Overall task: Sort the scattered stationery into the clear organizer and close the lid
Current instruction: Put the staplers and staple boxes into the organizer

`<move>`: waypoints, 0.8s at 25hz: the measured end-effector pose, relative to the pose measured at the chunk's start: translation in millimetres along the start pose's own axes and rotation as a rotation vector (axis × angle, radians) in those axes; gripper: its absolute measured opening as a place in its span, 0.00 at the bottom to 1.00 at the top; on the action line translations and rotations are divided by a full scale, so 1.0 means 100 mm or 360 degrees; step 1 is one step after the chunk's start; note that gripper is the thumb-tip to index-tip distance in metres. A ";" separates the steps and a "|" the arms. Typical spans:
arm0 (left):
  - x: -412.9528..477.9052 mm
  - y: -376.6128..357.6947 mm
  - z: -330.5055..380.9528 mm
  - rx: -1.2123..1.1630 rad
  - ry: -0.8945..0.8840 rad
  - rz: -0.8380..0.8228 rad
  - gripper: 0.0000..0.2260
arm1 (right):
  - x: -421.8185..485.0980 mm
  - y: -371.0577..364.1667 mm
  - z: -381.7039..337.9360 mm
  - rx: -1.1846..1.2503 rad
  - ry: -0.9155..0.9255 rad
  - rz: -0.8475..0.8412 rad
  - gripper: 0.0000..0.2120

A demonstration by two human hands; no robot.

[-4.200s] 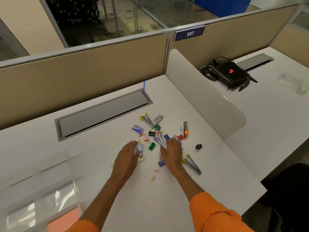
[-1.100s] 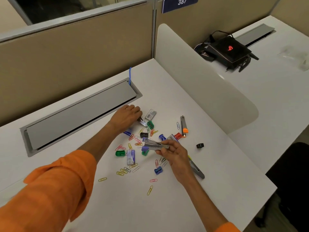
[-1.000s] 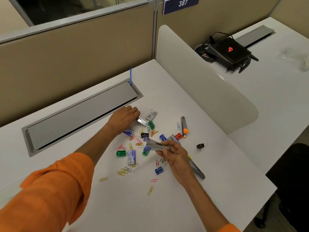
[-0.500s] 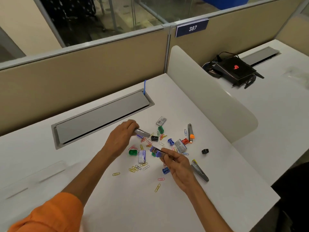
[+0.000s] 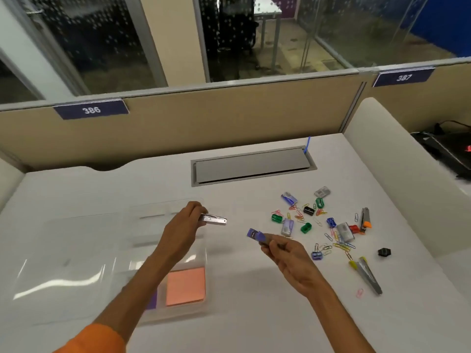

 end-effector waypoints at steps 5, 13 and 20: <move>-0.49 0.28 -0.73 0.0141 0.0263 0.0091 0.07 | 0.02 -0.65 0.24 -0.0665 0.0057 -0.0328 0.09; -0.90 0.29 -1.55 0.0325 0.0463 0.0028 0.15 | 0.18 -1.53 0.71 -0.1243 0.0248 -0.0438 0.09; -0.84 -0.01 -1.69 0.0410 0.0341 -0.0028 0.22 | 0.24 -1.69 1.07 -0.1511 0.0279 -0.0292 0.10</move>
Point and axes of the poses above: each hand's wrist, its own x-axis towards the middle knuckle, its own y-axis out of the back of the hand, z = x × y, the point moved 1 cm from there along x, towards the middle knuckle, and after that the axes turned 9 degrees about y, right-handed, at the moved point
